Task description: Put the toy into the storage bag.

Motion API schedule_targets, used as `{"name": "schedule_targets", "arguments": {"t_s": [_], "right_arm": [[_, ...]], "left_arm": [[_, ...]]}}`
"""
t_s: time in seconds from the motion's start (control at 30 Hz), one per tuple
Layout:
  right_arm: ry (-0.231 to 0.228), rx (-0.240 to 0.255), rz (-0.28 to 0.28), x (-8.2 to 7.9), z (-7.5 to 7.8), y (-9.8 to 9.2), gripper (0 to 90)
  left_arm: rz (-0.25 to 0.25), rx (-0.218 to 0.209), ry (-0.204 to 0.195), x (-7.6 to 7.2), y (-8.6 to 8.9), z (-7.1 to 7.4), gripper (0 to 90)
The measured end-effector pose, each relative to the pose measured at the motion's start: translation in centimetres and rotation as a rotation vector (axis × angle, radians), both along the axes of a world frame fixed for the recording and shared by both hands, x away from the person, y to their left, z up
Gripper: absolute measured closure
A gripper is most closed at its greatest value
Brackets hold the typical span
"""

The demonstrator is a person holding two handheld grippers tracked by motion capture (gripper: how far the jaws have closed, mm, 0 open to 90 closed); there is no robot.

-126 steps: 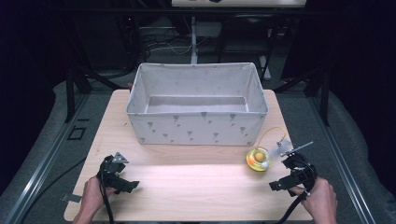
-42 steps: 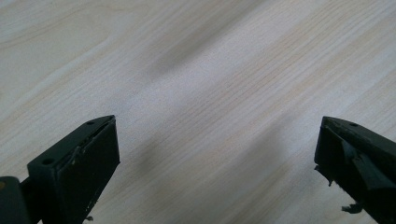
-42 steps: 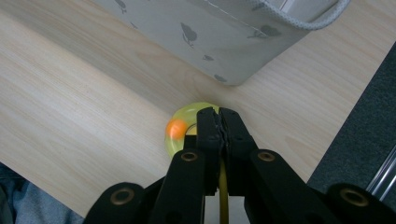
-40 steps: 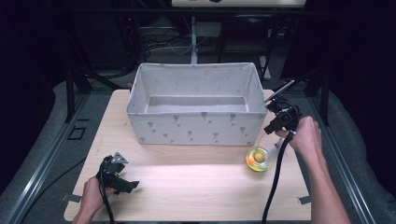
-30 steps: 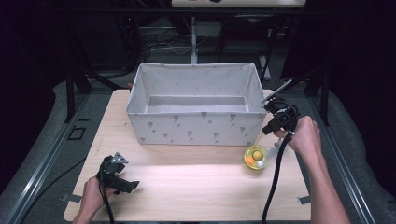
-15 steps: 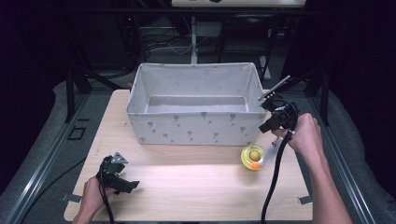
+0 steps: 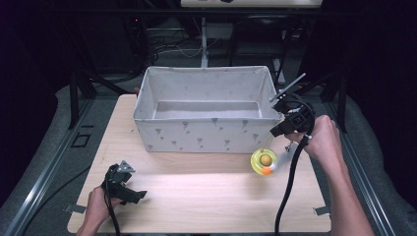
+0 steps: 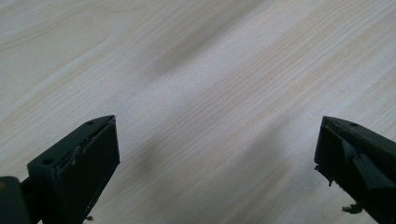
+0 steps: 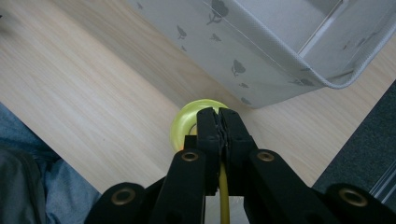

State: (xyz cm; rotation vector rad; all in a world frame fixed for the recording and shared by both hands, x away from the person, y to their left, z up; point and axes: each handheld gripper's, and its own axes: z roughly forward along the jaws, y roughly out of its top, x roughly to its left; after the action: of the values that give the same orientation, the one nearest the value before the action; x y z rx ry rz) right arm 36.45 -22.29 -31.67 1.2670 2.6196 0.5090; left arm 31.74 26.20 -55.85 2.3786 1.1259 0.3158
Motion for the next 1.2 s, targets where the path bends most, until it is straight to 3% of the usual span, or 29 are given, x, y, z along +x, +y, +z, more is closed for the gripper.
{"name": "schedule_targets", "arguments": {"t_s": [0.37,1.2], "right_arm": [[-0.003,-0.004,0.022,-0.2,1.3,0.3,88.4],[-0.036,-0.003,0.059,-0.9,5.8,1.4,88.3]], "left_arm": [[0.0,0.002,0.003,0.0,0.0,-0.1,0.2],[-0.003,0.001,0.006,0.0,-0.1,-0.1,0.2]]}}
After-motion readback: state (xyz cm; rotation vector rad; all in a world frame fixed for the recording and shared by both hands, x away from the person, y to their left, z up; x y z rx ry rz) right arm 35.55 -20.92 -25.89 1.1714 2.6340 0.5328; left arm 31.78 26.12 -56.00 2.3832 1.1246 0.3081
